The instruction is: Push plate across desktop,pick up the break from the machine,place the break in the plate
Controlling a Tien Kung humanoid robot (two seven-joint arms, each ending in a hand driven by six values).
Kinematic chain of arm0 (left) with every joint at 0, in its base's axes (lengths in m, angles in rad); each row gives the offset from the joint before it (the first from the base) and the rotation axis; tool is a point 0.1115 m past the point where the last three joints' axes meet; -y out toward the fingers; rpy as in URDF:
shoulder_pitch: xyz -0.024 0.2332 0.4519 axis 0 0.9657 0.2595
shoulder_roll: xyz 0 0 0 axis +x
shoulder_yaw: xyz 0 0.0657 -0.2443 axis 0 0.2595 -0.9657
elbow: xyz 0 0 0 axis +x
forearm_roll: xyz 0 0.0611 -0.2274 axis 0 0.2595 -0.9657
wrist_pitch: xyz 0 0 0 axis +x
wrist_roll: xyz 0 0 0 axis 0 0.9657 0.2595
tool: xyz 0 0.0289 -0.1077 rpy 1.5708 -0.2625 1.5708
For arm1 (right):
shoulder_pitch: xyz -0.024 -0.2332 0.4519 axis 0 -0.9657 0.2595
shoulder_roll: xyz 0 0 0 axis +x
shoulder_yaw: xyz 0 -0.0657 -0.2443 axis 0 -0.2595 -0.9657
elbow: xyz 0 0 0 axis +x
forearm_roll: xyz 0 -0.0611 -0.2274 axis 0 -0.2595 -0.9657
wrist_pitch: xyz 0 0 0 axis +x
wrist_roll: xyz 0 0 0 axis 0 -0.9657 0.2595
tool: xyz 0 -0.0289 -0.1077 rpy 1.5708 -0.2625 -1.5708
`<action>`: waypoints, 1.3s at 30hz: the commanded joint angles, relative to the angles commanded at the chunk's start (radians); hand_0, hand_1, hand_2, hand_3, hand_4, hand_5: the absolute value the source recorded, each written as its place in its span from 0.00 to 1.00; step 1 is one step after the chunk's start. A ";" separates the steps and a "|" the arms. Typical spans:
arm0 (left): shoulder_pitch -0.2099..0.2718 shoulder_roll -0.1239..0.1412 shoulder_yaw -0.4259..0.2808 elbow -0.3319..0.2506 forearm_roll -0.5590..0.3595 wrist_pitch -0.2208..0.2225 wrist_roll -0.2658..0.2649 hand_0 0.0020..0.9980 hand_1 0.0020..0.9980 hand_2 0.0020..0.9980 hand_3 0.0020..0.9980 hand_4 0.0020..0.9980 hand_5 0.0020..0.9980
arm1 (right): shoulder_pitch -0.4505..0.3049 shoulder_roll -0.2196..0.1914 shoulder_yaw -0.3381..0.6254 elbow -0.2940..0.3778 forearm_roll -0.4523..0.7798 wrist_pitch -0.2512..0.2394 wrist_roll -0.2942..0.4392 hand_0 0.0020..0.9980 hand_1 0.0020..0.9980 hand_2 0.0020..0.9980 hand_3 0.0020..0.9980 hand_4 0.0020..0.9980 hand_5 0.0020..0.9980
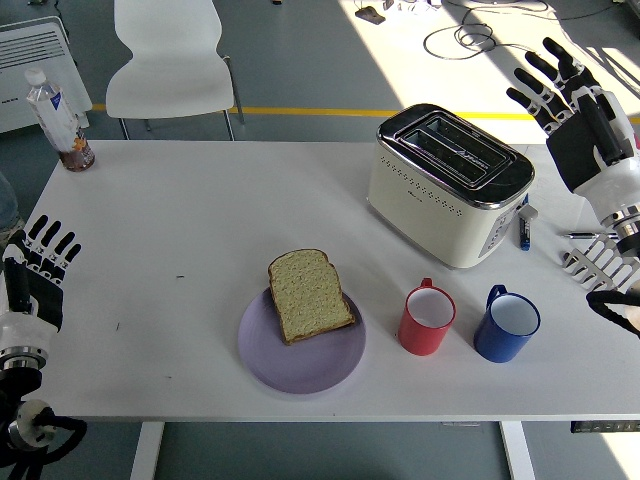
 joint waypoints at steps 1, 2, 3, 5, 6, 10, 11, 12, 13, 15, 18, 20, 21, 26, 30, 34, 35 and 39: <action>-0.001 0.001 -0.001 -0.002 0.000 0.000 0.001 0.80 0.82 0.89 0.87 0.50 1.00 | -0.015 0.005 0.029 -0.008 0.004 0.001 -0.001 0.81 0.79 0.82 0.82 0.56 0.53; -0.003 0.005 -0.001 -0.005 0.000 -0.001 0.004 0.80 0.82 0.89 0.87 0.50 1.00 | -0.033 0.017 0.057 -0.019 0.003 0.001 0.000 0.81 0.79 0.82 0.82 0.56 0.53; -0.003 0.007 -0.001 -0.006 0.000 -0.001 0.005 0.80 0.82 0.89 0.87 0.50 1.00 | -0.051 0.025 0.088 -0.027 0.002 0.000 0.001 0.81 0.79 0.82 0.82 0.56 0.53; -0.002 0.013 -0.001 -0.011 -0.001 -0.002 0.008 0.80 0.82 0.89 0.87 0.50 1.00 | -0.078 0.041 0.128 -0.043 0.002 -0.001 0.000 0.81 0.79 0.82 0.82 0.56 0.53; -0.002 0.015 -0.002 -0.014 0.000 -0.001 0.009 0.80 0.82 0.89 0.87 0.50 1.00 | -0.097 0.052 0.149 -0.056 0.001 0.000 -0.004 0.81 0.79 0.82 0.82 0.56 0.53; -0.004 0.015 -0.011 -0.018 0.002 -0.001 0.011 0.80 0.83 0.89 0.87 0.51 1.00 | -0.142 0.077 0.186 -0.090 0.002 0.009 -0.015 0.82 0.80 0.82 0.82 0.55 0.57; -0.004 0.015 -0.012 -0.018 0.002 -0.001 0.011 0.80 0.83 0.89 0.87 0.51 1.00 | -0.147 0.080 0.188 -0.094 0.002 0.010 -0.016 0.82 0.80 0.82 0.82 0.55 0.57; -0.006 0.014 -0.013 -0.019 0.003 -0.002 0.012 0.80 0.83 0.89 0.87 0.51 1.00 | -0.154 0.087 0.195 -0.102 -0.001 0.014 -0.018 0.82 0.80 0.82 0.82 0.55 0.57; -0.008 0.012 -0.013 -0.019 0.003 -0.002 0.012 0.80 0.83 0.89 0.87 0.51 1.00 | -0.161 0.095 0.203 -0.110 -0.003 0.018 -0.019 0.82 0.80 0.83 0.82 0.55 0.59; -0.010 0.011 -0.013 -0.019 0.003 -0.002 0.013 0.80 0.83 0.89 0.87 0.51 1.00 | -0.166 0.102 0.210 -0.116 -0.003 0.021 -0.019 0.82 0.80 0.83 0.82 0.55 0.59; -0.014 0.009 -0.011 -0.018 0.004 -0.003 0.014 0.80 0.83 0.89 0.87 0.51 1.00 | -0.174 0.113 0.224 -0.130 -0.009 0.030 -0.025 0.82 0.80 0.83 0.82 0.55 0.59; -0.015 0.009 -0.009 -0.017 0.004 -0.003 0.015 0.80 0.83 0.89 0.87 0.51 1.00 | -0.177 0.117 0.231 -0.136 -0.012 0.036 -0.031 0.82 0.81 0.83 0.82 0.54 0.61; -0.016 0.009 -0.009 -0.017 0.004 -0.003 0.015 0.80 0.83 0.89 0.87 0.51 1.00 | -0.179 0.120 0.238 -0.141 -0.017 0.043 -0.038 0.82 0.81 0.83 0.82 0.54 0.61; -0.019 0.008 -0.015 -0.016 0.005 -0.002 0.016 0.80 0.83 0.89 0.87 0.51 1.00 | -0.184 0.125 0.261 -0.151 -0.031 0.065 -0.073 0.82 0.80 0.82 0.82 0.54 0.61; -0.019 0.007 -0.019 -0.015 0.006 -0.001 0.018 0.80 0.83 0.89 0.87 0.51 1.00 | -0.182 0.125 0.279 -0.154 -0.041 0.075 -0.095 0.82 0.80 0.82 0.82 0.54 0.61; -0.020 0.006 -0.024 -0.015 0.007 0.000 0.020 0.80 0.83 0.89 0.87 0.51 1.00 | -0.178 0.126 0.290 -0.156 -0.048 0.087 -0.117 0.82 0.80 0.82 0.81 0.54 0.63; -0.020 0.007 -0.023 -0.015 0.007 0.000 0.021 0.80 0.83 0.89 0.87 0.51 1.00 | -0.178 0.126 0.292 -0.157 -0.049 0.088 -0.122 0.82 0.80 0.82 0.81 0.54 0.63; -0.021 0.010 -0.023 -0.014 0.008 0.001 0.026 0.80 0.83 0.89 0.87 0.51 1.00 | -0.176 0.126 0.296 -0.163 -0.056 0.105 -0.148 0.81 0.79 0.81 0.80 0.54 0.65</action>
